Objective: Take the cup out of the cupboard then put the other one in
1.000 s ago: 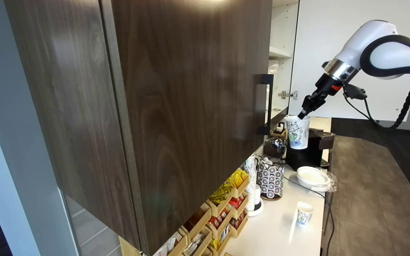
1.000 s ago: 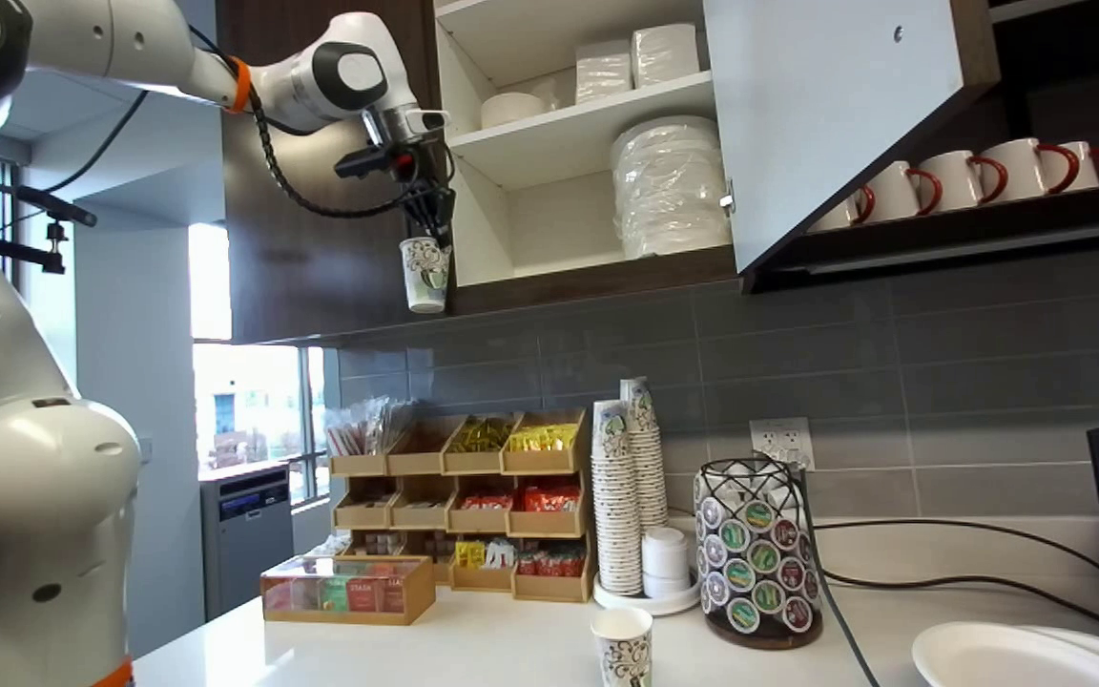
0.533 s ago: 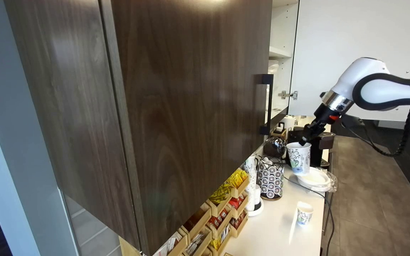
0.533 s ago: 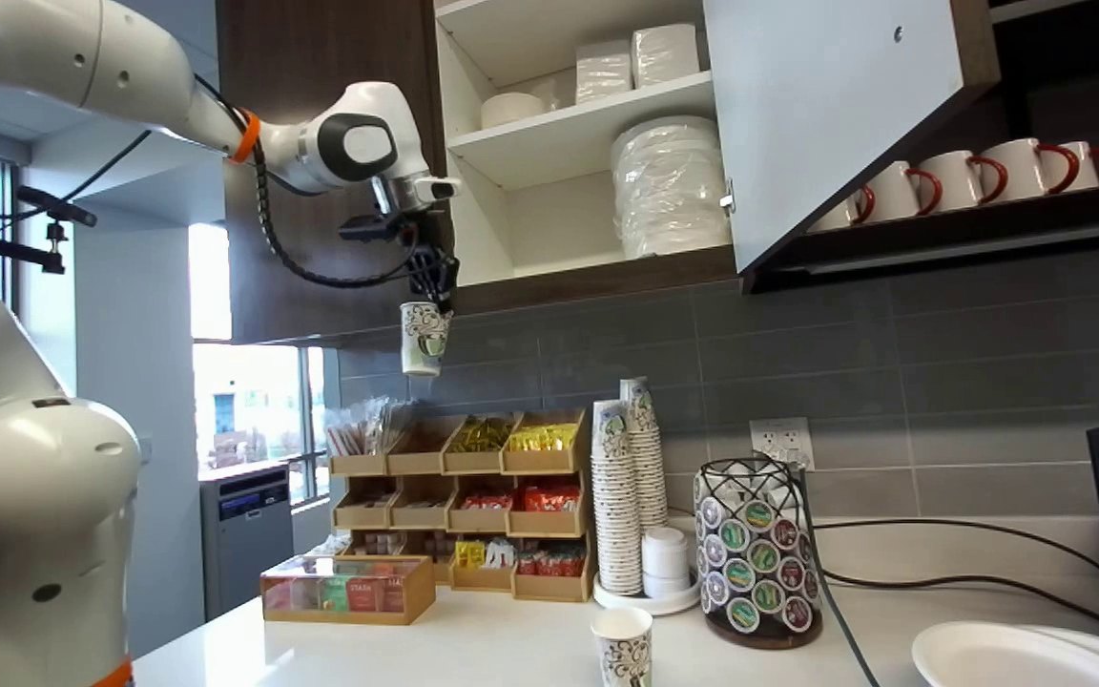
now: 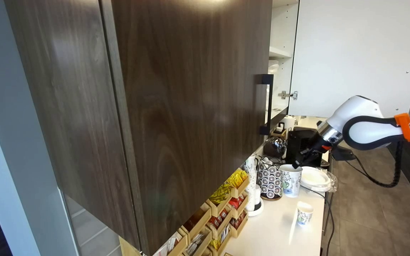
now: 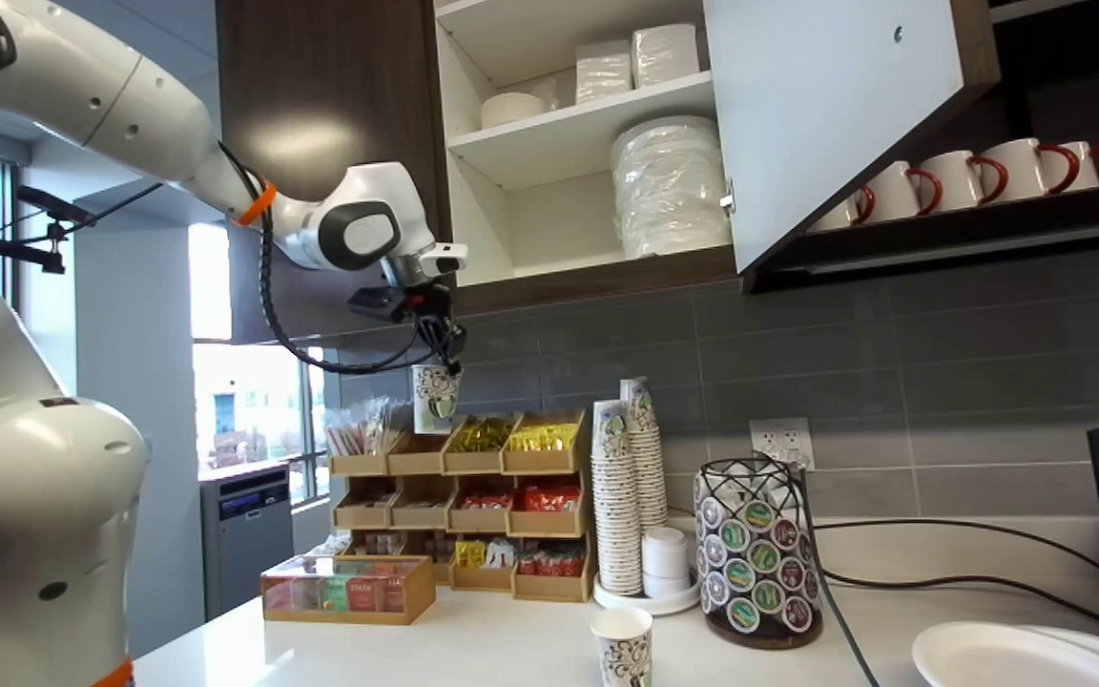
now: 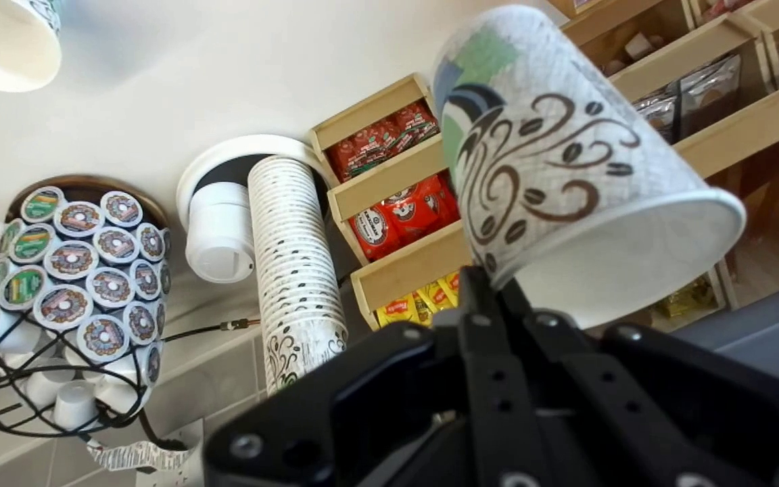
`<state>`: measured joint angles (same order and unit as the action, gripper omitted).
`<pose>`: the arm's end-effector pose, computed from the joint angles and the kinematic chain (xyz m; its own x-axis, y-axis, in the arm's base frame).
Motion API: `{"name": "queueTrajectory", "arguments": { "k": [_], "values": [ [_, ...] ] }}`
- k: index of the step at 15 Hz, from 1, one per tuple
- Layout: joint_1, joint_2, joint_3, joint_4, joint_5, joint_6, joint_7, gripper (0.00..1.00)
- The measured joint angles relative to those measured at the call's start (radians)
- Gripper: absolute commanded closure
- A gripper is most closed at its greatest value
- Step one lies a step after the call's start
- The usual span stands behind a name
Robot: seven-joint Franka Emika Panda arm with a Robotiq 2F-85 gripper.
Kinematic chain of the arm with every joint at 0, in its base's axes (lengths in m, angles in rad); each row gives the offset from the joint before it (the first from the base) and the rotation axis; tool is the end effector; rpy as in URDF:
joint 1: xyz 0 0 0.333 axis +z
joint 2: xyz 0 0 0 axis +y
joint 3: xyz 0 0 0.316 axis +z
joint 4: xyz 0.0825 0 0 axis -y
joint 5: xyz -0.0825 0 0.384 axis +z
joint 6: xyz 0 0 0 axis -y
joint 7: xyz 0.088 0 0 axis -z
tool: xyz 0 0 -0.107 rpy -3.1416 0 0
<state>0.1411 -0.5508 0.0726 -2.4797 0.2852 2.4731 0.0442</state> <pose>0.4142 0.0926 0.5414 0.8719 -0.0704 0.4846 0.0600 -0.9668 -0.2484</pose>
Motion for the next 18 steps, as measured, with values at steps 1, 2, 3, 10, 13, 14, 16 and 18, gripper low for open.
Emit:
{"name": "queueTrajectory", "arguments": {
  "k": [1, 2, 3, 10, 13, 14, 16, 18],
  "values": [
    [0.005, 0.009, 0.0, -0.02, 0.003, 0.033, -0.001, 0.99],
    [0.009, 0.019, 0.0, -0.04, 0.003, 0.07, -0.005, 0.99],
    [0.012, 0.032, 0.0, -0.06, 0.003, 0.105, -0.007, 0.99],
    [0.026, 0.124, -0.017, -0.121, 0.015, 0.202, -0.006, 0.96],
    [0.027, 0.124, -0.018, -0.12, 0.016, 0.202, -0.006, 0.96],
    [0.028, 0.124, -0.018, -0.12, 0.016, 0.202, -0.006, 0.96],
    [0.028, 0.124, -0.018, -0.12, 0.016, 0.202, -0.006, 0.96],
    [0.029, 0.124, -0.018, -0.12, 0.017, 0.202, -0.006, 0.96]
  ]
}}
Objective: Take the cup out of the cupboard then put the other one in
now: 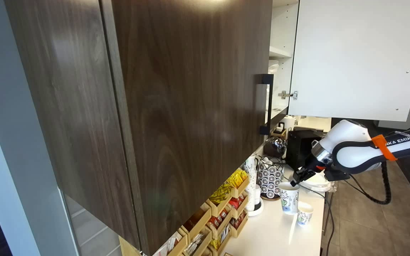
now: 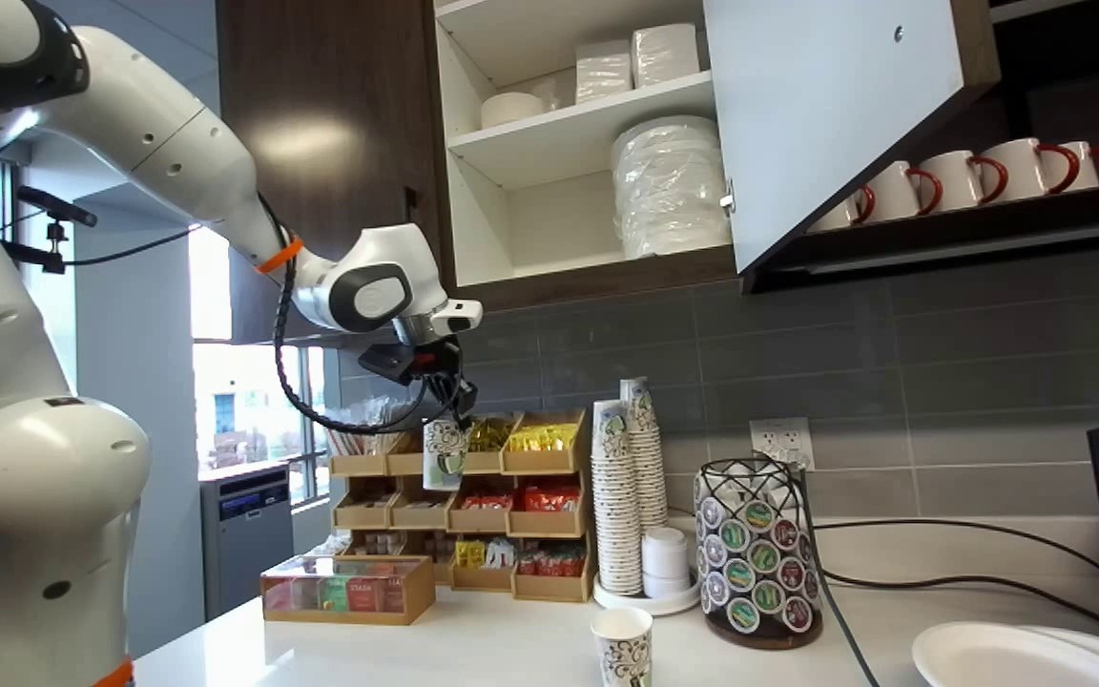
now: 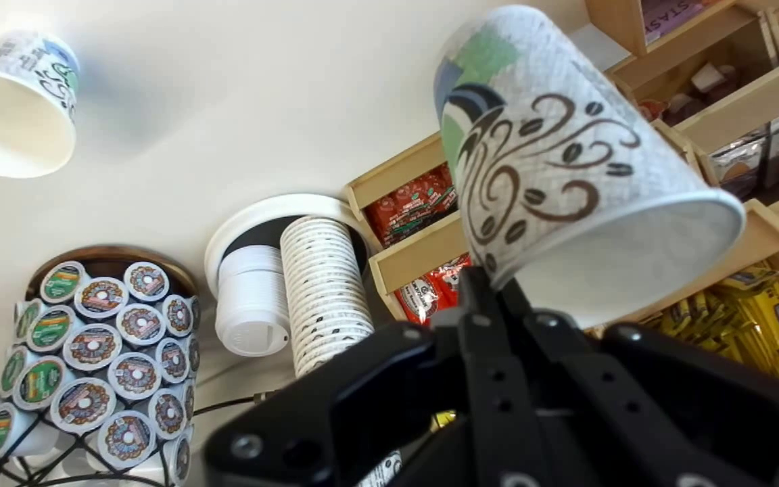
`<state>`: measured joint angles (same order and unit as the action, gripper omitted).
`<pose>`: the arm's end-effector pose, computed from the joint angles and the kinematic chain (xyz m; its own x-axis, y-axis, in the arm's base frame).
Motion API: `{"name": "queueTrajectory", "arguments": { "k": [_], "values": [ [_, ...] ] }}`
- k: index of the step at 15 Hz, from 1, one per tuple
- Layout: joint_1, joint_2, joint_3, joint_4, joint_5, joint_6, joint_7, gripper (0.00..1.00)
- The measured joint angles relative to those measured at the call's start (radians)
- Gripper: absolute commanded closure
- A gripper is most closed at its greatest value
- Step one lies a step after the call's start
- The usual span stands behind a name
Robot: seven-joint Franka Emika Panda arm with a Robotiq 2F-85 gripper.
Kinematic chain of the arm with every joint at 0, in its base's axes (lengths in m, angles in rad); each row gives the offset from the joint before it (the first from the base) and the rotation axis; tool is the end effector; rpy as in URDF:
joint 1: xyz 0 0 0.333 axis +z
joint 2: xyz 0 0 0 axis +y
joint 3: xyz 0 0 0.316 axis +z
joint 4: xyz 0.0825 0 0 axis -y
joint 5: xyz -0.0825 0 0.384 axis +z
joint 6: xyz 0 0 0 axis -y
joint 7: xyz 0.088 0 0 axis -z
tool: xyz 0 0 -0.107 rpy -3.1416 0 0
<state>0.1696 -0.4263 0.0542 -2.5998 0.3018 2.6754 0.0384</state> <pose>0.4265 0.0883 0.4524 0.8902 -0.1012 0.4443 0.0098 -0.9706 -0.2406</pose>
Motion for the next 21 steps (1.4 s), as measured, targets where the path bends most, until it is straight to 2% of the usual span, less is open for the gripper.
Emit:
{"name": "queueTrajectory", "arguments": {
  "k": [1, 7, 10, 13, 17, 21],
  "values": [
    [0.0, 0.0, 0.0, 0.0, 0.0, 0.0, 0.0, 0.99],
    [0.031, 0.044, -0.025, -0.006, 0.042, 0.0, -0.031, 0.99],
    [0.075, 0.125, -0.054, -0.02, 0.122, 0.033, -0.117, 0.99],
    [0.103, 0.223, -0.069, -0.028, 0.198, 0.115, -0.23, 0.99],
    [0.145, 0.346, -0.092, -0.023, 0.373, 0.258, -0.422, 0.99],
    [0.177, 0.419, -0.093, 0.023, 0.666, 0.297, -0.678, 0.99]
  ]
}}
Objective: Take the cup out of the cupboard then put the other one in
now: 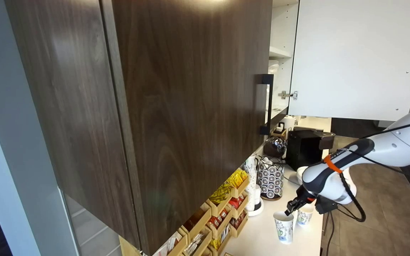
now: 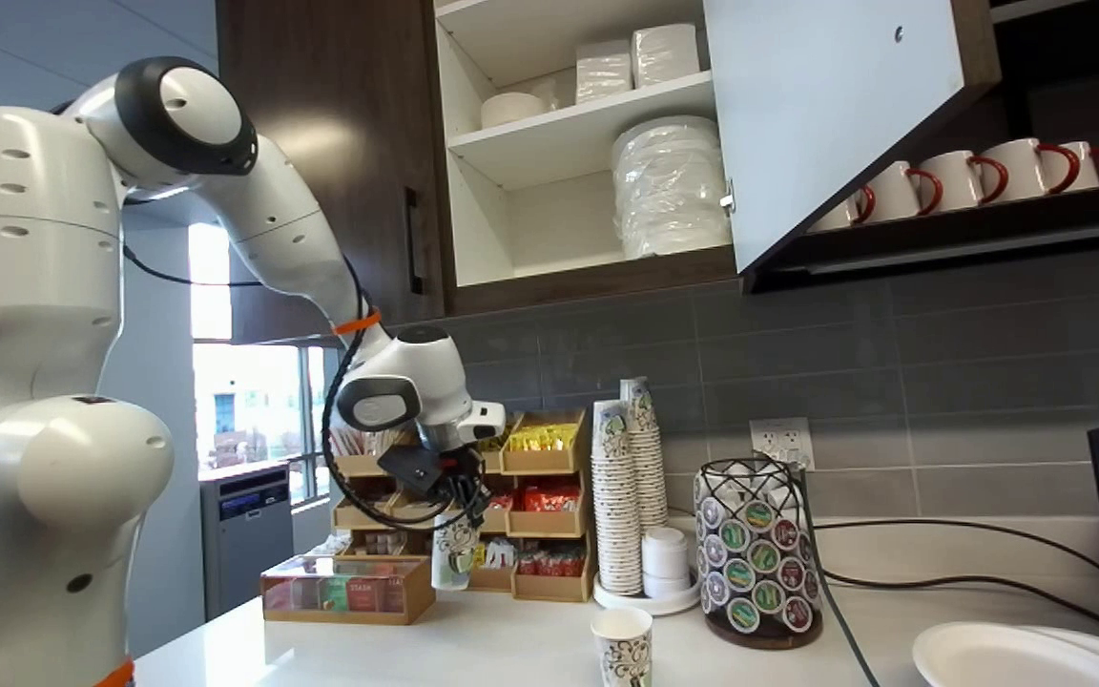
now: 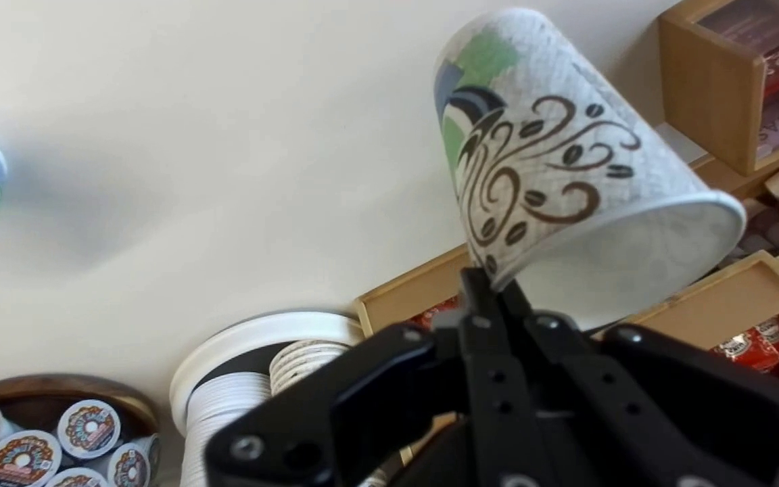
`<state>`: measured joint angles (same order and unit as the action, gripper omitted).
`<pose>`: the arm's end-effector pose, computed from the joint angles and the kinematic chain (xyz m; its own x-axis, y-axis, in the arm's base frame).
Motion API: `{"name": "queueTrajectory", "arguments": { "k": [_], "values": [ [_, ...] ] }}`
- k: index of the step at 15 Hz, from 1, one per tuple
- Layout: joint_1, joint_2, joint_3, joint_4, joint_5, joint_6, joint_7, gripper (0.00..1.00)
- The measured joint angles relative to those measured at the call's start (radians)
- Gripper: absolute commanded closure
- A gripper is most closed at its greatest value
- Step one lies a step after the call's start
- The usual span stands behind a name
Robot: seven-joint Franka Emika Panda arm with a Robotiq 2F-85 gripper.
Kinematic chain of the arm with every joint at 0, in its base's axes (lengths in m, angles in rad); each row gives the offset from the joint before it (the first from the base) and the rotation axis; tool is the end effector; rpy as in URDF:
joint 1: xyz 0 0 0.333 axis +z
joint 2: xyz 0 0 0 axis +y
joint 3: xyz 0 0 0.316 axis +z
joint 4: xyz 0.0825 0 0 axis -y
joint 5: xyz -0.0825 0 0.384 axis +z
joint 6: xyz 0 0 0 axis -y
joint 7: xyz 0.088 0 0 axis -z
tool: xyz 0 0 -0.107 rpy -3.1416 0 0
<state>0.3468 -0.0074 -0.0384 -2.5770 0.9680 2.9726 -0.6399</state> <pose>0.4510 0.0842 0.2913 0.9178 -0.0361 0.3954 0.0750 -0.9622 -0.2617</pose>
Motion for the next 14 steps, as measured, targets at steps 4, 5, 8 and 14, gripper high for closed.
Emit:
{"name": "queueTrajectory", "arguments": {
  "k": [4, 5, 8, 14],
  "values": [
    [-0.003, 0.059, 0.001, 0.055, 0.256, 0.0, -0.244, 0.99],
    [-0.006, 0.077, 0.001, 0.068, 0.308, 0.0, -0.298, 0.99],
    [-0.017, 0.133, 0.001, 0.101, 0.42, 0.0, -0.431, 0.99],
    [-0.029, 0.262, 0.001, 0.168, 0.573, 0.0, -0.623, 0.99]
  ]
}}
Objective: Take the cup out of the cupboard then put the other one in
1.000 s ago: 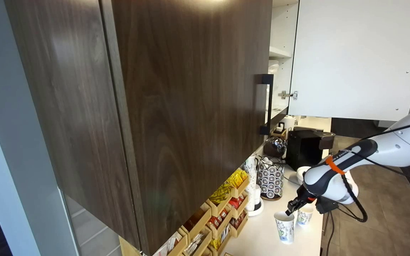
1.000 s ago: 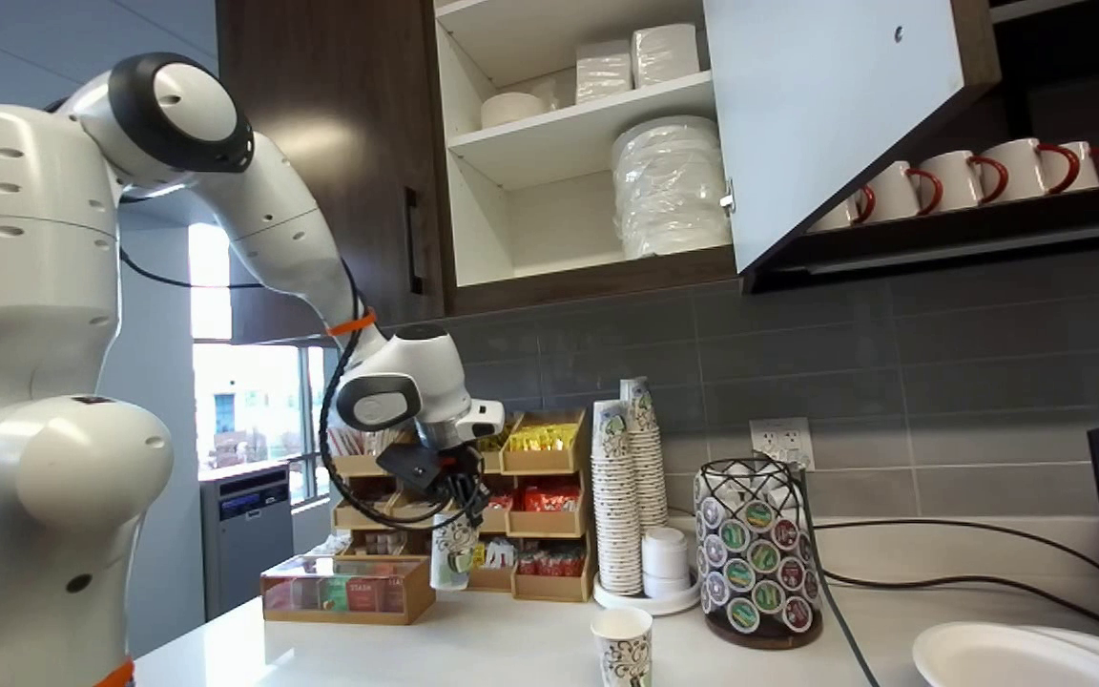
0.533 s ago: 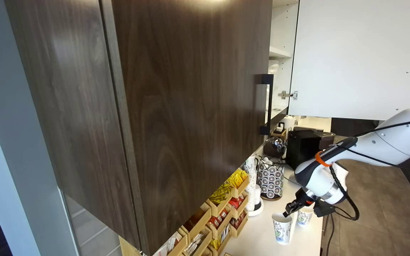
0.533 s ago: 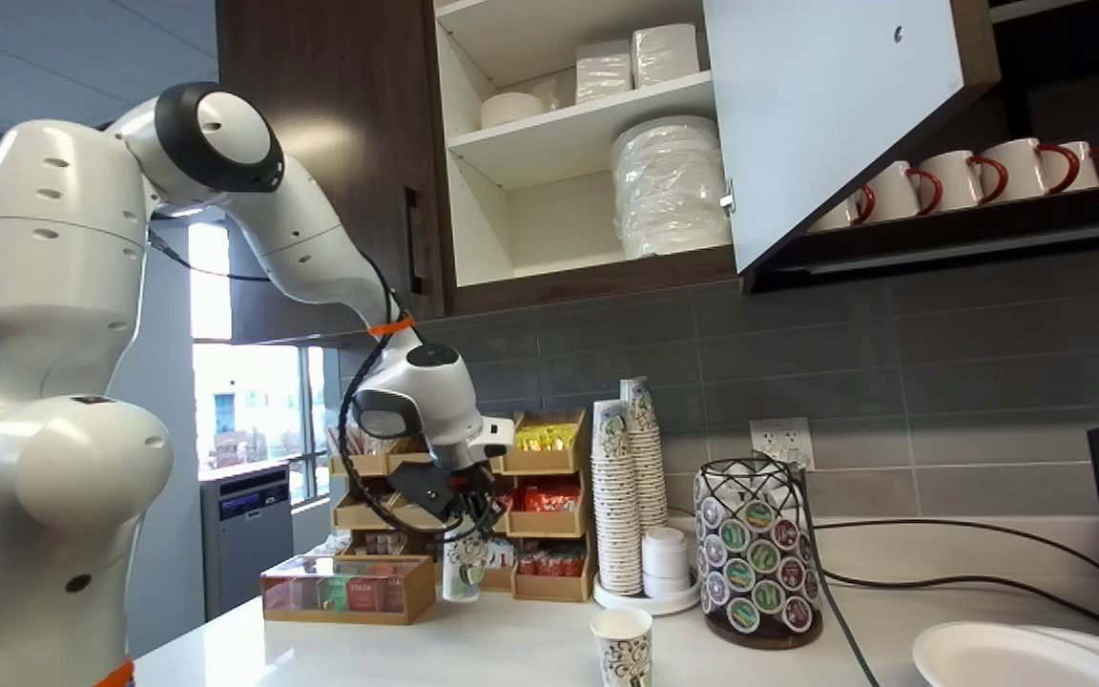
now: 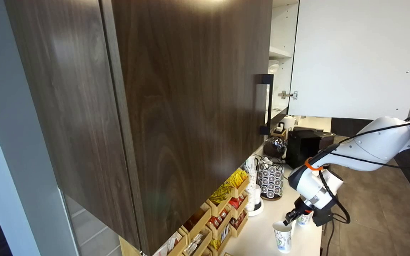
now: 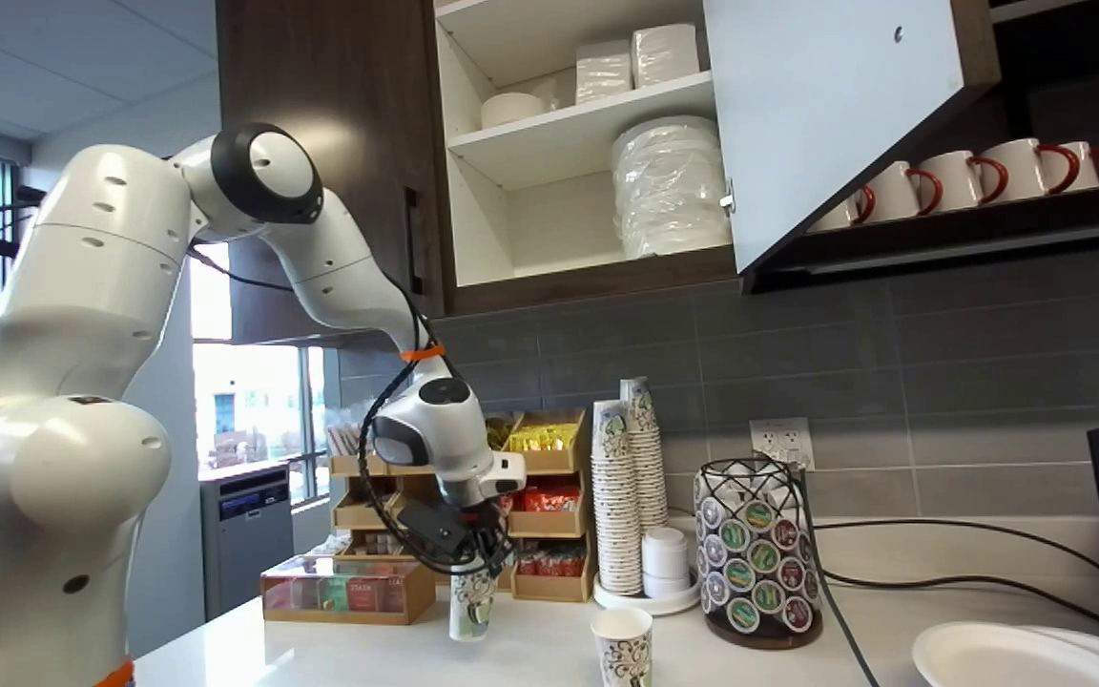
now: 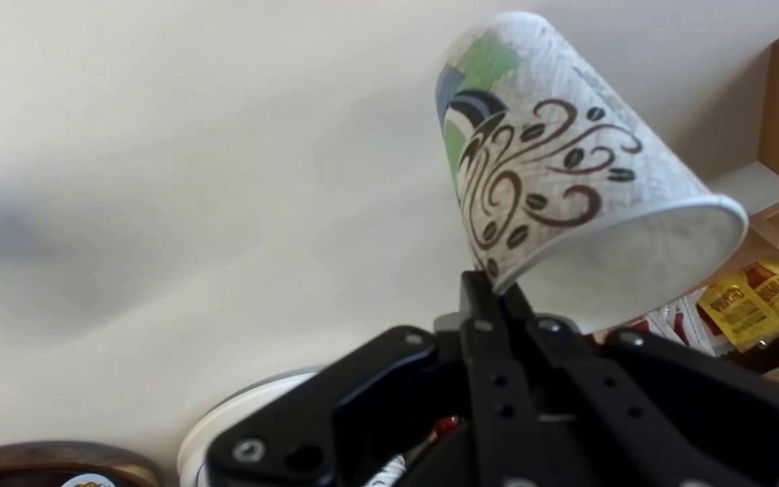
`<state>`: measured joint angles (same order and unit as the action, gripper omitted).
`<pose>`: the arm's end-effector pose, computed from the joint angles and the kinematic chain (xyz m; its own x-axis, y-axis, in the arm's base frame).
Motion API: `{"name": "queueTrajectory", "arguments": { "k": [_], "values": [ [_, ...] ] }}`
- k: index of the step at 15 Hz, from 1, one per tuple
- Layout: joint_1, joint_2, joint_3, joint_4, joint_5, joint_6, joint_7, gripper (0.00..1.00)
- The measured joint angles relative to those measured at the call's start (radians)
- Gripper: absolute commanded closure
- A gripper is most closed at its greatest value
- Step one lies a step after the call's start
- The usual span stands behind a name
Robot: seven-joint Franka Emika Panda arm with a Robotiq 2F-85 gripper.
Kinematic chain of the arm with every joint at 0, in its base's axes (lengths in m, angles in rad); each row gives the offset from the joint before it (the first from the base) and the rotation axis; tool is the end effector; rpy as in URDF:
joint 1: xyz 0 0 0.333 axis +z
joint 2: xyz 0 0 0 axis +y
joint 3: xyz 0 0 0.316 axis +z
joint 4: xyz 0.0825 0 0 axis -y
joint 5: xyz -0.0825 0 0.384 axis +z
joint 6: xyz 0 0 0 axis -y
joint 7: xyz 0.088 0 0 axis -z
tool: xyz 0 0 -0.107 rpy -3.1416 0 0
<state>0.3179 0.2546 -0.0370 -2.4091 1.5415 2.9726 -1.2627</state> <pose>0.4674 0.0627 0.2098 0.9167 -0.0125 0.3995 0.1003 -0.9603 -0.2602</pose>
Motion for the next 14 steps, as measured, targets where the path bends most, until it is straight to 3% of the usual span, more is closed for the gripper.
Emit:
{"name": "queueTrajectory", "arguments": {
  "k": [4, 5, 6, 14],
  "values": [
    [-0.002, 0.075, 0.0, 0.053, 0.099, 0.0, -0.105, 0.99],
    [-0.002, 0.09, 0.0, 0.063, 0.116, 0.0, -0.127, 0.81],
    [-0.002, 0.103, 0.0, 0.073, 0.13, 0.0, -0.148, 0.7],
    [-0.003, 0.112, -0.009, 0.101, 0.178, 0.0, -0.222, 0.12]
  ]
}}
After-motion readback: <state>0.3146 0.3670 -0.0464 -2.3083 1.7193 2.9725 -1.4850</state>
